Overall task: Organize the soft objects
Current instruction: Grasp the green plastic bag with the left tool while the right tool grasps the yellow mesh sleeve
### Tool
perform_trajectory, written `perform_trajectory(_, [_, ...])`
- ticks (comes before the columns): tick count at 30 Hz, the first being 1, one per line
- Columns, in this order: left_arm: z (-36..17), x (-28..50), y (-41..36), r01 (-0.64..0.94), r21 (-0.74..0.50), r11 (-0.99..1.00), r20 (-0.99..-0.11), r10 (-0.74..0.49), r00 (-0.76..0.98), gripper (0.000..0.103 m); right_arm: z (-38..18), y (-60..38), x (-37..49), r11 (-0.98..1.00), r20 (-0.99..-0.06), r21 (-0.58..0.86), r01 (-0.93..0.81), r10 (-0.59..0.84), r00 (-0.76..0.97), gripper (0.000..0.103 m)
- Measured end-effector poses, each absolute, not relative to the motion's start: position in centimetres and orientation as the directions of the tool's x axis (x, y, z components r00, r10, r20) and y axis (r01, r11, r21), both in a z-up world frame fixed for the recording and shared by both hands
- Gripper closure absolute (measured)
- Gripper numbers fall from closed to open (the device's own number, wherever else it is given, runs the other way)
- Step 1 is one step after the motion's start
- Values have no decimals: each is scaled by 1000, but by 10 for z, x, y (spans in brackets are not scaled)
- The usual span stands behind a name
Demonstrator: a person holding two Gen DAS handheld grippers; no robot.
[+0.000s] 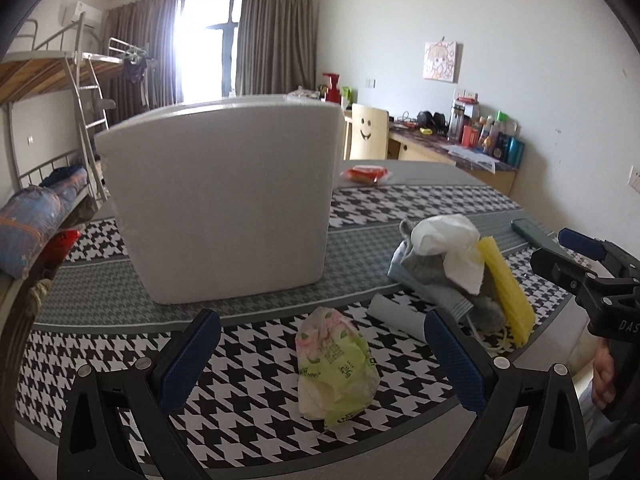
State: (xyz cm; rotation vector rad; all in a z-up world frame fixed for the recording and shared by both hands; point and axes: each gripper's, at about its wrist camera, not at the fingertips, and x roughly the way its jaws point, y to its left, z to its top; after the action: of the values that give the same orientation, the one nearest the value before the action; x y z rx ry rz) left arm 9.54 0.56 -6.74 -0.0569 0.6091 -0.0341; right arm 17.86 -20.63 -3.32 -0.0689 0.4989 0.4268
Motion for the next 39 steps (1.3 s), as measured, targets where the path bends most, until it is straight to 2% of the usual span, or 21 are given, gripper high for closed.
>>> perform_trajectory(14, [-84, 113, -1, -3, -19, 1000, -638, -9, 770, 1, -50, -210, 194, 918, -550, 77, -390, 365, 751, 1])
perform_trajectory(16, [-86, 116, -3, -4, -7, 1000, -646, -2, 763, 4, -50, -211, 196, 919, -554, 73, -388, 361, 750, 1])
perform_trajectory(25, [-99, 120, -10, 4, 21, 1000, -692, 12, 722, 27, -55, -209, 197, 917, -571, 83, -389, 364, 736, 1])
perform_trajectory(28, [-104, 120, -11, 20, 14, 1000, -708, -4, 706, 40, -59, -209, 201, 918, -582, 85, -388, 362, 728, 1])
perform_trajectory(30, [-107, 123, -13, 35, 7, 999, -719, -20, 695, 53, -61, -211, 204, 917, -590, 88, -389, 363, 721, 1])
perform_trajectory(32, [-111, 125, -13, 43, 0, 999, -733, -29, 680, 59, -64, -212, 205, 917, -593, 97, -388, 366, 717, 1])
perform_trajectory(34, [-112, 126, -13, 44, 0, 999, -731, -31, 682, 62, -66, -215, 208, 919, -603, 110, -379, 365, 709, 12])
perform_trajectory(39, [-112, 127, -12, 48, -7, 999, -729, -38, 684, 68, -73, -221, 214, 919, -636, 135, -369, 366, 679, 27])
